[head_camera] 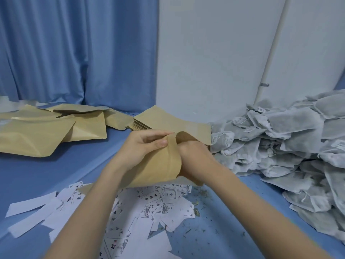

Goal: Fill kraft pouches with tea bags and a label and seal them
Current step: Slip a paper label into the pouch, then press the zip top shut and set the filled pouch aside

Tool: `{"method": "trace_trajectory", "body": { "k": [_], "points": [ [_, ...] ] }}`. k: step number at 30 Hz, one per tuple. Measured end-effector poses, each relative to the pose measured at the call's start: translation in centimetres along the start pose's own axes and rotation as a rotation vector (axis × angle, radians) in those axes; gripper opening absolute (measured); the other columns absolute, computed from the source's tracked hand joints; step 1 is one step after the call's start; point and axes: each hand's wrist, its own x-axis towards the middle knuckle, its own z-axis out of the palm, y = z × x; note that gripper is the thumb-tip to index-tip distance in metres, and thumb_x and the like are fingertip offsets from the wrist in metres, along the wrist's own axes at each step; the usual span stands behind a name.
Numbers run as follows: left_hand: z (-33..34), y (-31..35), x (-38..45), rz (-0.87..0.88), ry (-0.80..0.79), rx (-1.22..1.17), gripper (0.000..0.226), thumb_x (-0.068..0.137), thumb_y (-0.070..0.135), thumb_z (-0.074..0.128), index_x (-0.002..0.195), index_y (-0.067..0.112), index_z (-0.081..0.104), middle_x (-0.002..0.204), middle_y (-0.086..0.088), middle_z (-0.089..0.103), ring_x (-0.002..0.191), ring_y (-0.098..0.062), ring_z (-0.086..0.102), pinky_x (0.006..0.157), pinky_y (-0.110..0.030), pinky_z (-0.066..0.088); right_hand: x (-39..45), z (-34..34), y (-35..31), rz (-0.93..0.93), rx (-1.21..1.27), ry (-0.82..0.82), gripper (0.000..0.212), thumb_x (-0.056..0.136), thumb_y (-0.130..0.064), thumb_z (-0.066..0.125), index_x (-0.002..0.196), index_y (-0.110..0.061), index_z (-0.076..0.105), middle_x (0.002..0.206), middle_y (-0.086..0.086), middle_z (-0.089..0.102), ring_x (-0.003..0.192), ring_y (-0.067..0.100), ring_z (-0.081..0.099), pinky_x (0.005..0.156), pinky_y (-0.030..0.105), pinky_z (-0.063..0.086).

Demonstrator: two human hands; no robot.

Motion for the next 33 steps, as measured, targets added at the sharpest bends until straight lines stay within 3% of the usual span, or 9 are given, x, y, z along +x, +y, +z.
{"method": "trace_trajectory", "body": {
  "k": [10,13,17,19,21,23,26,29,33],
  "points": [
    [4.4,4.2,3.2,0.054,-0.036,-0.043,0.02,0.09,0.016,0.054,0.102,0.028,0.065,0.095,0.025,0.07,0.093,0.01,0.062,0.078,-0.006,0.044,-0.5,-7.2,2.3,0.081,0.268,-0.226,0.029,0.093,-0.016,0.05,0.115,0.0,0.059,0.117,0.016,0.061,0.107,0.03,0.056,0.091,0.041,0.043],
    [5.8,6.1,3.8,0.07,-0.098,0.076,0.024,0.096,0.035,0.044,0.114,0.036,0.06,0.11,0.031,0.064,0.108,0.01,0.055,0.086,-0.003,0.039,-0.9,-9.9,3.0,0.141,0.281,-0.306,0.03,0.093,-0.018,0.051,0.115,0.001,0.058,0.117,0.017,0.06,0.108,0.028,0.055,0.095,0.04,0.041],
    [7.1,8.6,4.0,0.056,-0.304,0.109,0.106,0.063,0.085,0.05,0.147,0.024,0.028,0.153,0.015,0.026,0.139,0.004,0.022,0.115,-0.019,0.018,-1.6,-13.9,4.2,0.197,0.298,-0.333,0.018,0.094,-0.009,0.047,0.08,-0.01,0.057,0.083,0.006,0.054,0.086,0.023,0.05,0.076,0.024,0.035],
    [7.8,10.0,4.3,0.098,-0.334,0.224,0.138,0.037,0.099,0.046,0.15,0.027,0.012,0.158,0.014,0.005,0.139,0.012,0.004,0.116,-0.018,0.009,-1.7,-15.2,4.8,0.244,0.253,-0.311,0.018,0.097,-0.015,0.042,0.098,-0.007,0.058,0.097,0.006,0.052,0.103,0.025,0.047,0.084,0.022,0.03],
    [8.2,11.1,4.3,0.123,-0.349,0.272,0.145,0.03,0.098,0.051,0.151,0.032,0.006,0.156,0.019,-0.003,0.125,0.031,0.004,0.102,0.001,0.016,-1.8,-15.9,5.8,0.326,0.179,-0.33,0.036,0.096,-0.028,0.04,0.126,-0.01,0.05,0.124,0.014,0.047,0.121,0.031,0.041,0.103,0.035,0.029],
    [8.8,11.3,3.9,0.203,-0.295,0.36,0.131,0.038,0.086,0.065,0.149,0.04,0.014,0.153,0.028,0.007,0.123,0.032,0.01,0.094,0.005,0.021,-2.1,-16.5,6.4,0.366,0.171,-0.342,0.039,0.093,-0.04,0.041,0.12,-0.015,0.053,0.121,0.012,0.049,0.116,0.03,0.043,0.103,0.041,0.031],
    [10.2,10.7,4.0,0.411,-0.018,0.436,0.076,0.067,0.048,0.08,0.134,0.051,0.043,0.134,0.032,0.047,0.121,0.017,0.04,0.096,-0.005,0.033,-2.5,-17.5,6.9,0.327,0.217,-0.298,0.026,0.088,-0.042,0.042,0.07,-0.025,0.049,0.076,-0.006,0.047,0.078,0.012,0.048,0.078,0.026,0.036],
    [11.1,11.0,4.1,0.443,0.063,0.39,0.041,0.077,0.036,0.073,0.093,0.069,0.056,0.095,0.041,0.061,0.092,0.022,0.053,0.073,0.0,0.037,-2.9,-18.1,7.7,0.366,0.235,-0.223,0.019,0.079,-0.044,0.056,0.078,-0.026,0.056,0.078,-0.013,0.053,0.079,0.008,0.05,0.062,0.019,0.033],
    [10.5,10.6,4.6,0.34,0.13,0.207,0.017,0.083,0.033,0.068,0.075,0.048,0.065,0.075,0.033,0.066,0.073,0.017,0.059,0.064,-0.005,0.044,-4.6,-19.2,9.4,0.403,0.289,-0.028,0.036,0.071,-0.062,0.053,0.085,-0.032,0.066,0.084,-0.019,0.063,0.085,0.007,0.056,0.069,0.022,0.043]
  ]
}}
